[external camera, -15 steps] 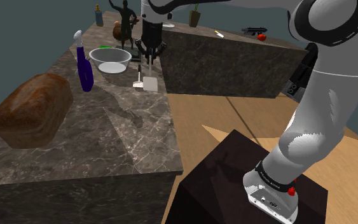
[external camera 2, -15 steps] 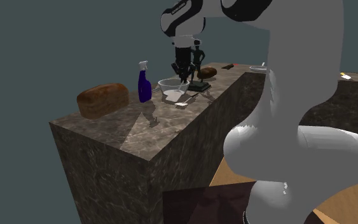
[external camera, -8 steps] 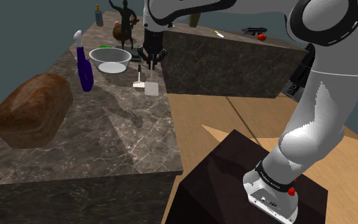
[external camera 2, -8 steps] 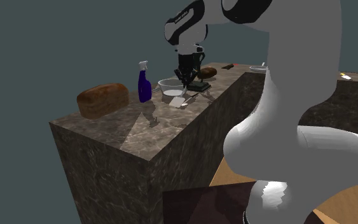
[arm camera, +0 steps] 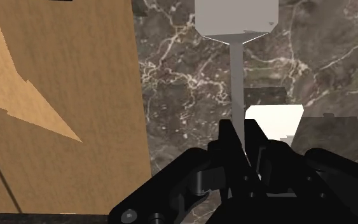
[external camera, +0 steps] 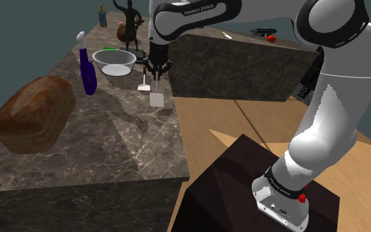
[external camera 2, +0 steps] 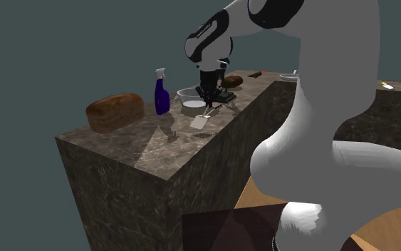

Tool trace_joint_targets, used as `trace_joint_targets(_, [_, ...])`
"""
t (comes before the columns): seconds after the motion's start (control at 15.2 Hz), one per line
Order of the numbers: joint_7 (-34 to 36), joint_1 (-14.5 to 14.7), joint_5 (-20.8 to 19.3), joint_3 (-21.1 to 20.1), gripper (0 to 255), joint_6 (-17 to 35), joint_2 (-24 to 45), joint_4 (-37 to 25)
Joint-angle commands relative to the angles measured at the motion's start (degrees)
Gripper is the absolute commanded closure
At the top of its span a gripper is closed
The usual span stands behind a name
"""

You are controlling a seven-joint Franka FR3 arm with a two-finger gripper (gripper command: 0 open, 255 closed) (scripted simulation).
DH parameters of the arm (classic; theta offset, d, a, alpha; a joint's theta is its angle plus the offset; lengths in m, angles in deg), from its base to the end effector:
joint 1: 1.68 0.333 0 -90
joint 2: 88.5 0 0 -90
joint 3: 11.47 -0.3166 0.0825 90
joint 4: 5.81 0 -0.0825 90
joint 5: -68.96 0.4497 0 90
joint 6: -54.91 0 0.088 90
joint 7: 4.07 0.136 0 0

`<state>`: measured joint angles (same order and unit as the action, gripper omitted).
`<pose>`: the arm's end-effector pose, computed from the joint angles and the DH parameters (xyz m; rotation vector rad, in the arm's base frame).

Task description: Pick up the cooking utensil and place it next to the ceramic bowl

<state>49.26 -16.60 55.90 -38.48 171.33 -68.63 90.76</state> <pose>0.7048 0.1089 0.3641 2.9562 -0.9951 0.0980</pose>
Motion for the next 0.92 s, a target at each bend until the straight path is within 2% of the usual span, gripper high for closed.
trace_joint_targets(0.0, [0.3,0.1,-0.4,0.1,255,1.3,0.6,0.7])
trace_joint_targets(0.73, [2.1,0.7,-2.7,1.2,255,8.2,4.1,4.6])
trace_joint_targets(0.86, [2.1,0.7,-2.7,1.2,255,8.3,4.1,4.7])
